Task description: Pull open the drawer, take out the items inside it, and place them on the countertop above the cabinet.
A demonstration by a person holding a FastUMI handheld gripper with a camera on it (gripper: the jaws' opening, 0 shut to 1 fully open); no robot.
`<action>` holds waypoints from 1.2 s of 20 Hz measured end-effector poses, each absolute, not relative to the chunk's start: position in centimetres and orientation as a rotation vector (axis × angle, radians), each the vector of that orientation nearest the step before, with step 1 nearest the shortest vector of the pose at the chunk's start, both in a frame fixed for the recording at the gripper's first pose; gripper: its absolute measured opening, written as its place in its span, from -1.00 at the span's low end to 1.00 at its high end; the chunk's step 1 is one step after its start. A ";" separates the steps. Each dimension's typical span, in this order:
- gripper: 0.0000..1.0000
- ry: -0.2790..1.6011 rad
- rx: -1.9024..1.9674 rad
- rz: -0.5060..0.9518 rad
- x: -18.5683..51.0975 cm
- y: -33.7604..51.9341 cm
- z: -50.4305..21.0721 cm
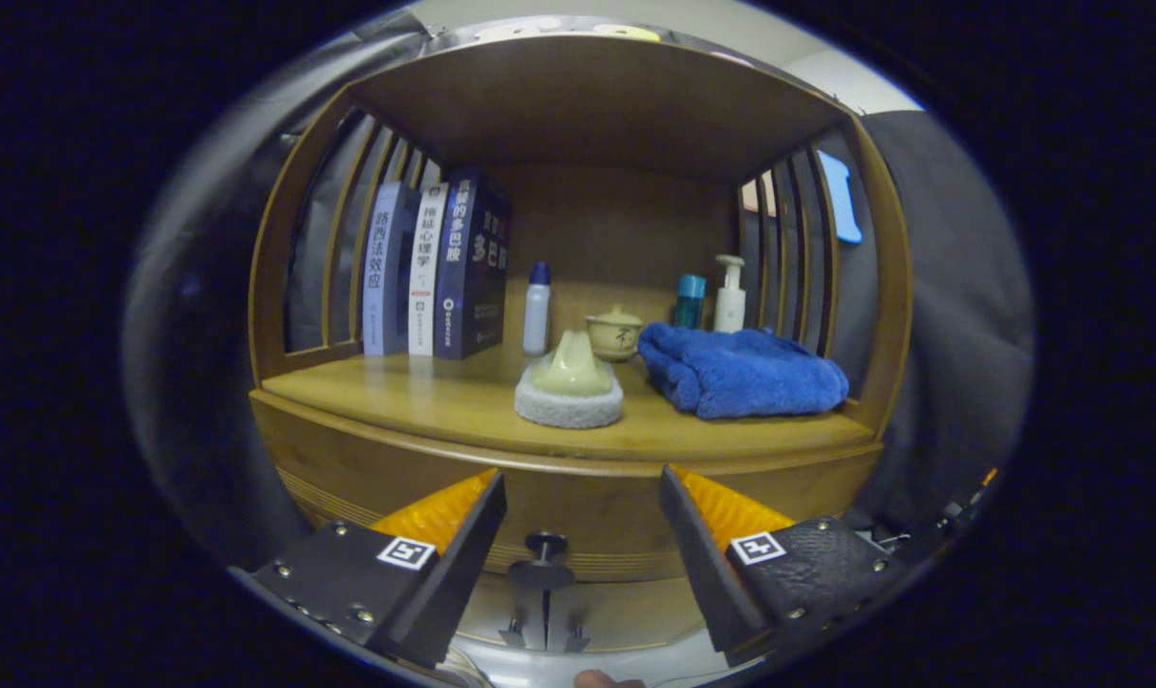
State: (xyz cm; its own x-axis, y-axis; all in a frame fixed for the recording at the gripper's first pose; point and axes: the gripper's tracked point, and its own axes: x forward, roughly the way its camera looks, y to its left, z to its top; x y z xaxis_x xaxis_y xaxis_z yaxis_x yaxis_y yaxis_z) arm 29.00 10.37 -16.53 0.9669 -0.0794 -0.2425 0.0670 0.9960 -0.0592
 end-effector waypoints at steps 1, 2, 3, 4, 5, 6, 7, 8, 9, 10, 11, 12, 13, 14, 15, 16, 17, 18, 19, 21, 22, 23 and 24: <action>0.93 0.229 -0.061 -0.072 28.7 9.4 -15.4; 0.94 0.207 -0.071 -0.074 28.3 8.0 -14.1; 0.93 0.187 -0.080 -0.082 28.2 6.5 -12.9; 0.93 0.165 -0.087 -0.095 27.9 4.6 -11.5; 0.93 0.144 -0.088 -0.115 27.7 2.5 -10.0; 0.93 0.127 -0.082 -0.133 27.7 0.5 -9.0; 0.93 0.110 -0.075 -0.149 27.5 -1.5 -7.7; 0.93 0.093 -0.070 -0.162 27.3 -3.5 -6.5; 0.93 0.070 -0.063 -0.171 27.3 -5.5 -5.5; 0.93 0.041 -0.056 -0.171 27.3 -7.3 -4.4; 0.93 0.002 -0.043 -0.153 27.0 -8.9 -3.5; 0.93 -0.051 -0.028 -0.116 26.6 -10.3 -2.3; 0.93 -0.095 -0.016 -0.084 26.0 -11.6 -1.5; 0.93 -0.115 -0.006 -0.064 25.5 -12.7 -1.6; 0.92 -0.116 0.003 -0.043 24.7 -14.1 -2.3; 0.92 -0.105 0.015 -0.037 23.7 -15.4 -3.2; 0.93 -0.090 0.029 -0.035 22.6 -16.6 -4.1; 0.93 -0.074 0.047 -0.040 21.5 -17.8 -5.0; 0.93 -0.061 0.059 -0.042 20.2 -18.9 -5.9; 0.92 -0.036 0.061 -0.046 18.0 -20.2 -7.8; 0.93 -0.017 0.062 -0.058 17.2 -20.9 -8.8; 0.93 0.004 0.067 -0.071 16.4 -21.5 -9.9; 0.93 0.022 0.071 -0.086 15.6 -22.2 -10.7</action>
